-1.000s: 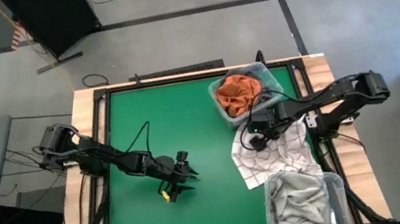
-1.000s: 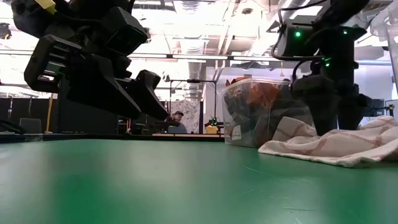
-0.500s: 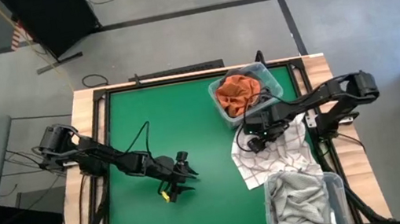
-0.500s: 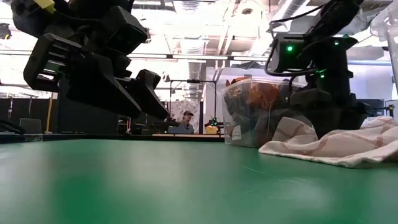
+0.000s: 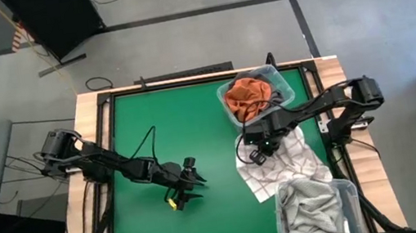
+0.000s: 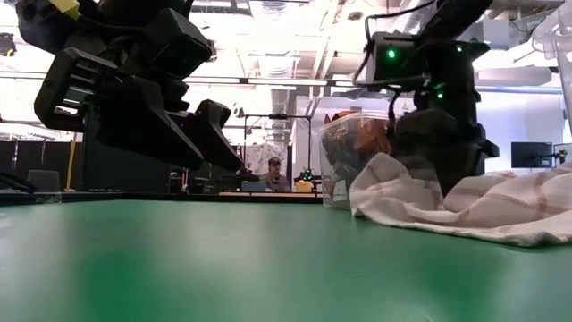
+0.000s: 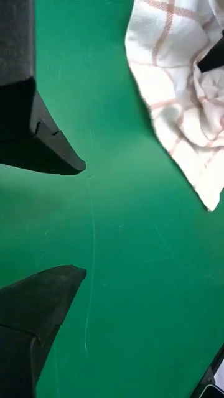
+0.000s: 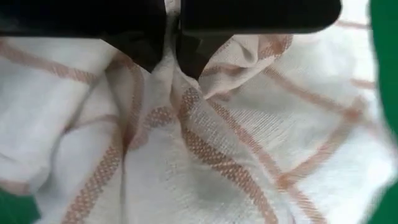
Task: Sort towels by color in basket
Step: Put the white patterned towel into the bottom transparent bin
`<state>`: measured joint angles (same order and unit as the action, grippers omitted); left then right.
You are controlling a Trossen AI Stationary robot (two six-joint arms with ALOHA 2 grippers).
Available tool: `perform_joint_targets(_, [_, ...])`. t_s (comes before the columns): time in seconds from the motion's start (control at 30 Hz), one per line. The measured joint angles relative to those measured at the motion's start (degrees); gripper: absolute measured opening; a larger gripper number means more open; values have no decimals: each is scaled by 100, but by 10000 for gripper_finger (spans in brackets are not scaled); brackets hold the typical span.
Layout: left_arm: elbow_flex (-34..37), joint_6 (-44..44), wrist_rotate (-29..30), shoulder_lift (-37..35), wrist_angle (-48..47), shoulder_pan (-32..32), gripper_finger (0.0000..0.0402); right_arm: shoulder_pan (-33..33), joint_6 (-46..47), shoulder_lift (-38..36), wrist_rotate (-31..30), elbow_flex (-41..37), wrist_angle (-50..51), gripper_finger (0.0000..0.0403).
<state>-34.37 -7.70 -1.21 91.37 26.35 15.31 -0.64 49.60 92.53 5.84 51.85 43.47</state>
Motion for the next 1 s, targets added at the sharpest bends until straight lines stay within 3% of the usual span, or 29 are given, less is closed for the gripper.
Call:
perform_joint_targets(0.33, [0, 53, 0, 0, -30, 0, 240, 573, -381, -13, -286, 1457, 570, 33])
perform_joint_targets(0.63, [0, 115, 0, 0, -46, 0, 240, 1604, -560, -22, -1078, 3787, 2568, 33])
perform_joint_targets(0.87, [0, 150, 0, 0, -48, 0, 240, 2858, 1000, -35, -1665, 5486, 4582, 33])
perform_joint_targets(1.0, [0, 150, 0, 0, -46, 0, 240, 3678, 1985, -116, -1635, 5856, 4638, 33])
